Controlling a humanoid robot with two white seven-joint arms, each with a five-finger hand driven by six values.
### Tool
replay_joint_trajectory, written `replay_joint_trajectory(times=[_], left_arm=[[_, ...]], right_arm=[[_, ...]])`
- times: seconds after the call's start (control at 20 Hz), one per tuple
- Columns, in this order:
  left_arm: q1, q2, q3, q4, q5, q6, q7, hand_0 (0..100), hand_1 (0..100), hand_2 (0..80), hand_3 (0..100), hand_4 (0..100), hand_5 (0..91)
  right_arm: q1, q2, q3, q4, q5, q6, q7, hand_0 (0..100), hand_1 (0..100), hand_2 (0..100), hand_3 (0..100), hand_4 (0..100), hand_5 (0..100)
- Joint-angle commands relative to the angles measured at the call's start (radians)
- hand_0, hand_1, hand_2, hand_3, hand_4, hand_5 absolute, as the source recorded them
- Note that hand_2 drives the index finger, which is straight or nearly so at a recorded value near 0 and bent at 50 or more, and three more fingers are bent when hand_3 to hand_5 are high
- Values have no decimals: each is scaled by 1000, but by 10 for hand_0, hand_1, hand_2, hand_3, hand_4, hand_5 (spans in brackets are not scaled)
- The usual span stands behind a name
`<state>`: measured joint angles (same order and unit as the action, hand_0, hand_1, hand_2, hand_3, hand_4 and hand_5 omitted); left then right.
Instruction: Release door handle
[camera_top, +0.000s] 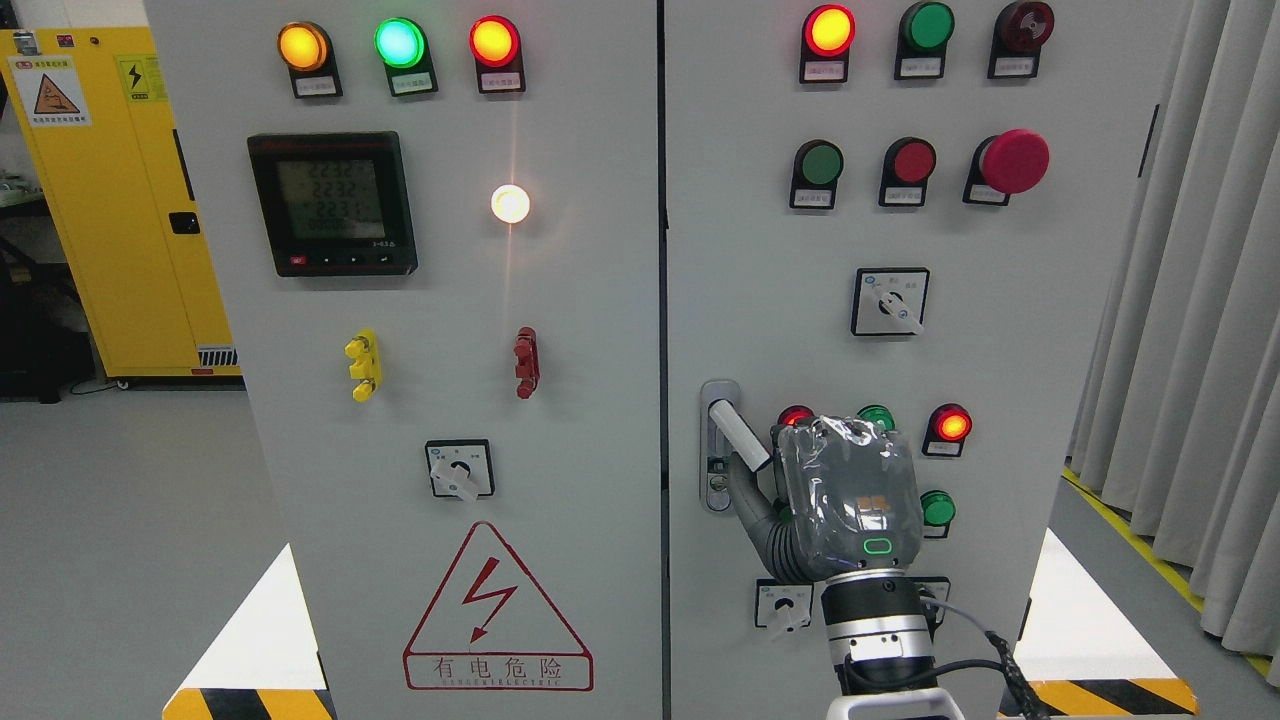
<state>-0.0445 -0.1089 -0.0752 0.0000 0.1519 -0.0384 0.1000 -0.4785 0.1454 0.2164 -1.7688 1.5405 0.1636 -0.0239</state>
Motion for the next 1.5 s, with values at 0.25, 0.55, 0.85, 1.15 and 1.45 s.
replay_joint_trajectory(times=[0.25, 0.55, 0.85, 1.15, 1.45], left_arm=[[0, 0, 0, -12, 0, 0, 0, 120, 556, 0, 0, 0, 0], [0, 0, 0, -12, 0, 0, 0, 120, 556, 0, 0, 0, 0], [0, 0, 0, -12, 0, 0, 0, 120, 556, 0, 0, 0, 0], [0, 0, 0, -12, 0, 0, 0, 120, 556, 0, 0, 0, 0], [0, 0, 0, -12, 0, 0, 0, 120, 556, 0, 0, 0, 0]], right_arm=[[1, -1, -8, -8, 0, -1, -5, 651, 459, 961, 1000, 1000, 1000], [1, -1, -9, -9, 0, -1, -4, 647, 460, 962, 1000, 1000, 1000], [1, -1, -9, -15, 0, -1, -4, 645, 460, 960, 1000, 1000, 1000], [0, -1, -9, -15, 0, -1, -2, 650, 454, 960, 1000, 1000, 1000], [-2, -1, -9, -15, 0, -1, -1, 630, 455, 961, 1000, 1000, 1000]])
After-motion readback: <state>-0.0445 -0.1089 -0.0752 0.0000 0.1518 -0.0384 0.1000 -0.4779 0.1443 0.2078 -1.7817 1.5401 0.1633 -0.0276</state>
